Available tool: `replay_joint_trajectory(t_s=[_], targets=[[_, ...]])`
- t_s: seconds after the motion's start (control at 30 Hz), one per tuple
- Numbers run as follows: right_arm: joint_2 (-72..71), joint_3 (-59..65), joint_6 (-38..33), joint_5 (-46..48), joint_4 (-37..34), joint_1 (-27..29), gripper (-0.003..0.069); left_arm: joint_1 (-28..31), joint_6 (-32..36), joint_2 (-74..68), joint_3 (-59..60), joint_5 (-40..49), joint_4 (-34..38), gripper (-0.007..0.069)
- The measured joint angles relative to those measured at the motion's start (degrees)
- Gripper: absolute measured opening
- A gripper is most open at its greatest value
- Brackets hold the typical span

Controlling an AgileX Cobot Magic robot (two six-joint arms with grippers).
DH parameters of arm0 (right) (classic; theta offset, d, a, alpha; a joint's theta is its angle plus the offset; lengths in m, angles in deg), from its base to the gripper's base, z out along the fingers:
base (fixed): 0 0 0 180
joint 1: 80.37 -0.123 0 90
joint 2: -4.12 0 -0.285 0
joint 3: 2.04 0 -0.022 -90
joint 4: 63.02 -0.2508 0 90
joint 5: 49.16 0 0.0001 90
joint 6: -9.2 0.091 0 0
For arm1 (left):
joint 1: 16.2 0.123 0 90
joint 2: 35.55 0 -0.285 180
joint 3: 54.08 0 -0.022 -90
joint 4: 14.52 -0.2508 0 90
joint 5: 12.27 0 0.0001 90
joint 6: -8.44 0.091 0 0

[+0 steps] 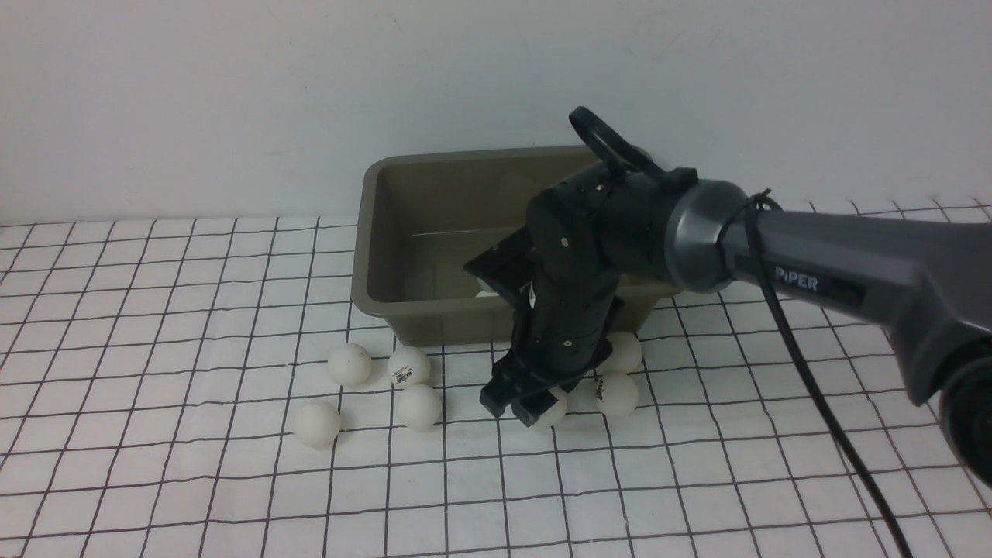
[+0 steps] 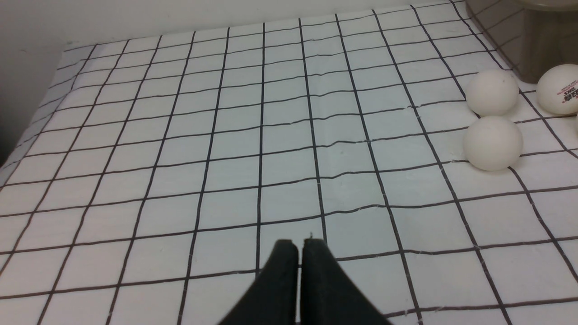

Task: Put the table tennis balls into the box on the white checkered tablecloth.
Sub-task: 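Reach for and grasp a ping pong ball on the table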

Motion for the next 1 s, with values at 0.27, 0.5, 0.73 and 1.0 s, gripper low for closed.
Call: replay_joint_trajectory(t_s=[0.27, 0.5, 0.73, 1.0], targets=[[1.61, 0.0, -0.73, -0.74, 0.0, 0.0, 0.04, 0.0, 0.0, 0.0, 0.0, 0.0, 0.0, -0.0004], [1.96, -0.29, -1.07, -0.12, 0.0, 0.0, 0.0365, 0.0, 0.0, 0.0, 0.0, 0.0, 0.0, -0.0004], [1.96, -4.35, -2.47, 7.19, -0.76, 0.0, 0.0365, 0.0, 0.0, 0.0, 0.0, 0.0, 0.0, -0.0004], [-0.06, -9.97, -8.22, 9.48, -13.97, 0.0, 0.0365, 0.0, 0.0, 0.0, 0.0, 0.0, 0.0, -0.0004]])
